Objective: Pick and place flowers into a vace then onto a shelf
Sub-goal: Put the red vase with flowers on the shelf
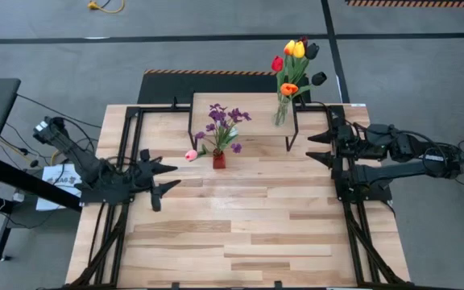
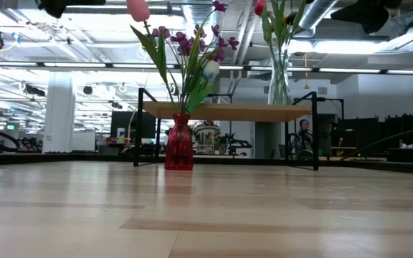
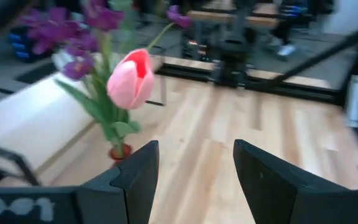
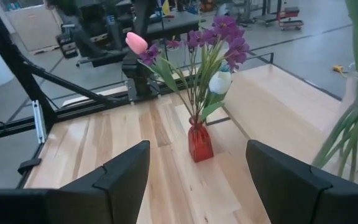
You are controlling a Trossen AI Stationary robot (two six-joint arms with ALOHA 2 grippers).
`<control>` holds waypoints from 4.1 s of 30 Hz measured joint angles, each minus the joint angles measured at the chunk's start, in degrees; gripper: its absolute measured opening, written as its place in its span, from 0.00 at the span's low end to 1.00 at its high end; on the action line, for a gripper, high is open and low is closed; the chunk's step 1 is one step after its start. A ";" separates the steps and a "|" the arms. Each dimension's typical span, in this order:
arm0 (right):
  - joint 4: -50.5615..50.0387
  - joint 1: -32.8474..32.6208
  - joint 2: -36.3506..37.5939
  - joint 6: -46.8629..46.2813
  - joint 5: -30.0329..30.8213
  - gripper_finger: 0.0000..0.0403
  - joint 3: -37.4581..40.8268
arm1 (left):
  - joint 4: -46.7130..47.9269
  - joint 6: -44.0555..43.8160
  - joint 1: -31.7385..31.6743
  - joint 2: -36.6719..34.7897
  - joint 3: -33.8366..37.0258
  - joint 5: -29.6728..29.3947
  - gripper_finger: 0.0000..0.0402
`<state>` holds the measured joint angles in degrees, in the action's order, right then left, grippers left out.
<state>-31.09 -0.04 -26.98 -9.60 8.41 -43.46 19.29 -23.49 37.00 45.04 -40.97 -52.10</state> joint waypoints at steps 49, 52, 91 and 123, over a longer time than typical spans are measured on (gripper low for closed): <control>-10.81 -8.23 0.17 0.87 6.65 0.65 0.00 | -31.15 -16.49 -0.26 73.94 -23.08 -37.73 0.49; -12.18 -8.23 0.17 0.56 6.63 0.65 0.00 | -28.87 -18.47 -2.91 73.94 -22.69 -37.54 0.49; -13.44 -8.21 0.17 -2.42 11.45 0.65 0.00 | 37.17 -87.06 -8.38 73.94 -22.67 -31.58 0.49; -13.70 -8.21 0.15 -1.87 12.72 0.65 0.00 | 33.85 -93.62 -2.14 73.37 -20.34 -30.40 0.21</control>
<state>-44.80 -8.25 -26.83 -11.46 21.12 -43.46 53.14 -117.11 34.86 118.41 -61.31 -82.49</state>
